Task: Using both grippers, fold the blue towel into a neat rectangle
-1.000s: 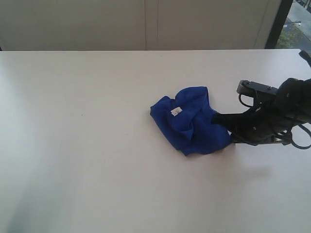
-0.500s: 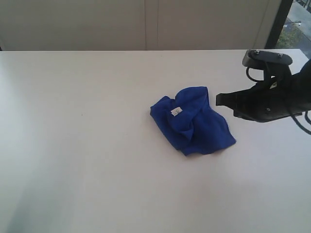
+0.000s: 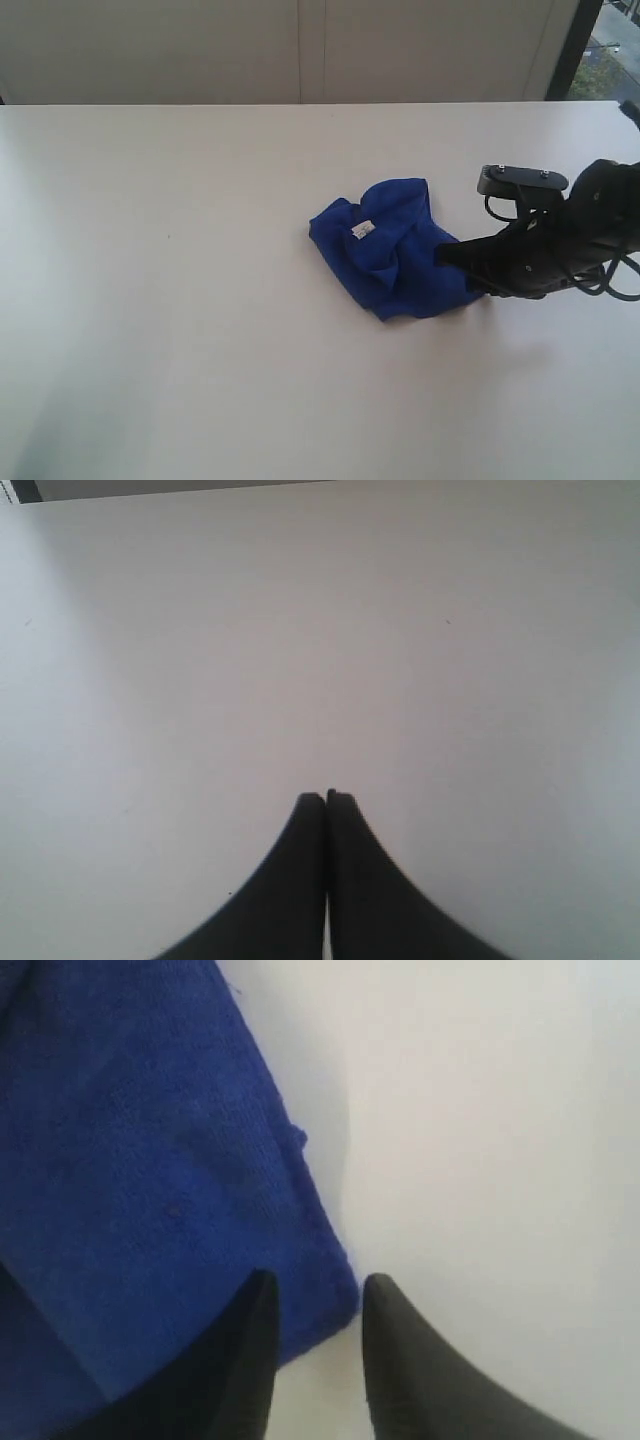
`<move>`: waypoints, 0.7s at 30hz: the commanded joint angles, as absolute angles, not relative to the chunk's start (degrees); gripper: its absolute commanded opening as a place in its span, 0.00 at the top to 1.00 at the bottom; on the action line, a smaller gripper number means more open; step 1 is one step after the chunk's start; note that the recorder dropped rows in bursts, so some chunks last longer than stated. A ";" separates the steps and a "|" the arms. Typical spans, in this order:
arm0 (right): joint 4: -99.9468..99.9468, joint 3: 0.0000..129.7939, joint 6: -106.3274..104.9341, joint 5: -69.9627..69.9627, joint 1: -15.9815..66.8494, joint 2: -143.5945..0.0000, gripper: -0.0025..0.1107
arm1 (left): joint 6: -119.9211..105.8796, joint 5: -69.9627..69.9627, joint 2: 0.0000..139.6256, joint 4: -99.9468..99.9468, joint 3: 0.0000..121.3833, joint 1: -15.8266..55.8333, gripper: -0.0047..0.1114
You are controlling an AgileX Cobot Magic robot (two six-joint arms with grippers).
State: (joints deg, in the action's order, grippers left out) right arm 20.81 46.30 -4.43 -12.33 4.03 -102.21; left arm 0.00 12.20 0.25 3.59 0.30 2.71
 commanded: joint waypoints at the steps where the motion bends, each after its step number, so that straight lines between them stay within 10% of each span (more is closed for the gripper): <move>1: 20.79 46.23 -4.28 -9.98 4.03 -103.40 0.72 | 0.00 12.03 0.00 3.98 0.00 2.54 0.96; 21: 21.26 46.23 -4.28 -14.70 4.03 -105.83 0.77 | 0.00 12.03 0.00 3.98 0.00 2.54 0.96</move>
State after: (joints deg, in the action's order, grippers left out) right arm 21.04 46.76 -4.43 -9.68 4.03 -104.89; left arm 0.00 12.20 0.25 3.59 0.30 2.71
